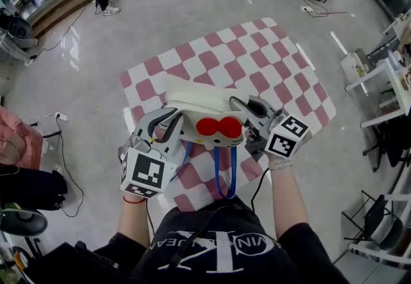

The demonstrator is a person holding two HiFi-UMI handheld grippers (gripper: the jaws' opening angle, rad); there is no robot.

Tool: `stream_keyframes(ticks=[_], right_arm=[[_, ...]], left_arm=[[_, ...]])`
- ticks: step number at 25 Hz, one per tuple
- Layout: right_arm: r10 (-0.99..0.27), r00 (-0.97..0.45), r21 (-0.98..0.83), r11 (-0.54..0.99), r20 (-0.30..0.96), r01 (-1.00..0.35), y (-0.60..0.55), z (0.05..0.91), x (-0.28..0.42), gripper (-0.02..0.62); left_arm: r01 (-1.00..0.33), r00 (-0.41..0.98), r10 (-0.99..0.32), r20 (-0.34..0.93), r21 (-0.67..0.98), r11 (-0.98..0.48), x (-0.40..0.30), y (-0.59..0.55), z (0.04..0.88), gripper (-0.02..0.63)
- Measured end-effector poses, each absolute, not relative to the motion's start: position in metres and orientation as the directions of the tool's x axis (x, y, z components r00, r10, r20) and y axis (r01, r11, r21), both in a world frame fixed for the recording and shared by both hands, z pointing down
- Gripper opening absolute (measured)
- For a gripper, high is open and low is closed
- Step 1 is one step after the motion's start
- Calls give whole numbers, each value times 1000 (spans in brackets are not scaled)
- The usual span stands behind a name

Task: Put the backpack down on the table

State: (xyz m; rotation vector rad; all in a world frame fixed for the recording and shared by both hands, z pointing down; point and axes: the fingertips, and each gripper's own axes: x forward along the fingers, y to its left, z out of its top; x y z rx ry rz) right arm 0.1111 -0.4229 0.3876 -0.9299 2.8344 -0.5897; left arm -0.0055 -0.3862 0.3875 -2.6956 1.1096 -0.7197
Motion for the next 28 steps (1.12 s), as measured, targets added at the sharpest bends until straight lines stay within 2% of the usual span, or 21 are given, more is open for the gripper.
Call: stream_keyframes(ticks=[14,19,28], right_arm=[[-570,-820,-445,721,54,-531,-467,426,118,11],[-570,-822,-450,729,20,-516,-486,428,117,11],[-565,-824,-435,735,31,-520,-502,436,113,11]], left_arm=[[-625,577,-685,444,-300,-721,4,-430,418,49],[-636,566,-692,447,-298,-712,1,-446,422,49],[-640,553,-700,453,-307,-704,0,-461,429,49]])
